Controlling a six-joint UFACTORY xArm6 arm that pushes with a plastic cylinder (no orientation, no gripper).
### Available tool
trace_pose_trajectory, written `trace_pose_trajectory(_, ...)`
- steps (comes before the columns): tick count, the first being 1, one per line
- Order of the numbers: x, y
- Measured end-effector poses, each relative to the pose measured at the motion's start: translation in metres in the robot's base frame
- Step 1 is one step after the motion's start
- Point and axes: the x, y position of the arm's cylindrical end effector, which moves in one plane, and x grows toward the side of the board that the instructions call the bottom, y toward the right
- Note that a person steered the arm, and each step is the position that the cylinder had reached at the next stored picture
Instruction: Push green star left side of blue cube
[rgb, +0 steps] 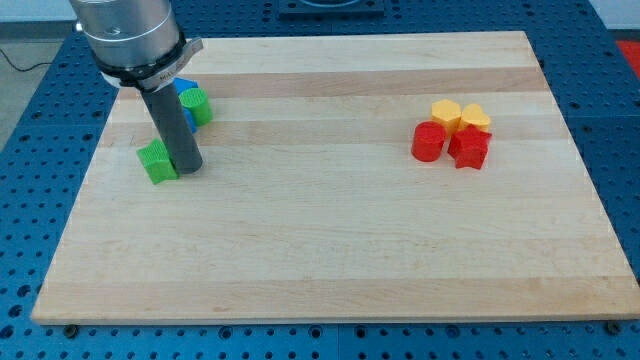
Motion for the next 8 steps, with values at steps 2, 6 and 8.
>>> trace_pose_trajectory(2, 0.023, 0.001)
trace_pose_trajectory(6, -0.006, -0.052)
trace_pose_trajectory(8, -0.031, -0.057)
